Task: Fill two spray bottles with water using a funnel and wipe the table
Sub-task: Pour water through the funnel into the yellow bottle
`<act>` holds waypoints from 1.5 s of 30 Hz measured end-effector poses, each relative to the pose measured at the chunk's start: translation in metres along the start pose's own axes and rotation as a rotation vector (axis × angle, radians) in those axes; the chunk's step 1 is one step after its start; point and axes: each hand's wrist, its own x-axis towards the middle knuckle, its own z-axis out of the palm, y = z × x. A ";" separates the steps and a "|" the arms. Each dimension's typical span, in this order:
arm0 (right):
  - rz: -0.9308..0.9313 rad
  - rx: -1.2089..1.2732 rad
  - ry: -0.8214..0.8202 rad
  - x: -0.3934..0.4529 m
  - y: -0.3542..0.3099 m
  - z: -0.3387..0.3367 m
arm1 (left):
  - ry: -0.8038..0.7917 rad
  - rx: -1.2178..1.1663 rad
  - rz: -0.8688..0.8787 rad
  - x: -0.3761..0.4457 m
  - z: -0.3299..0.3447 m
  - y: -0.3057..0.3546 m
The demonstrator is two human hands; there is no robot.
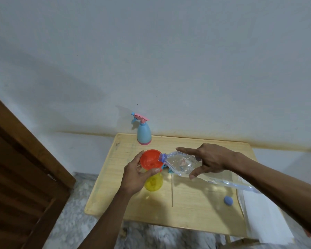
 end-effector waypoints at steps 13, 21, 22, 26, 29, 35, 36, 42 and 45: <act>0.008 -0.009 0.008 -0.007 -0.007 -0.004 | 0.002 0.011 -0.006 -0.001 -0.001 0.001; -0.003 0.207 0.197 -0.015 -0.018 0.012 | 0.006 -0.010 -0.042 0.001 0.000 -0.002; -0.009 0.278 0.258 -0.016 -0.021 0.016 | 0.007 -0.015 -0.047 0.001 0.000 -0.003; 0.036 0.558 0.570 -0.024 -0.026 0.028 | 0.022 -0.017 -0.034 0.002 0.002 -0.005; 0.158 0.693 0.800 -0.031 -0.025 0.038 | 0.031 -0.014 -0.024 0.001 0.003 -0.006; 0.455 0.855 1.108 -0.048 -0.012 0.054 | 0.013 0.017 -0.014 0.004 0.009 -0.005; 0.487 0.864 1.138 -0.047 -0.011 0.057 | 0.021 0.021 -0.008 0.003 0.008 -0.005; 0.644 0.955 1.199 -0.045 0.002 0.075 | 0.036 0.032 -0.009 0.002 0.004 -0.008; 0.651 0.995 1.215 -0.042 0.004 0.078 | 0.045 0.038 -0.009 0.001 0.003 -0.010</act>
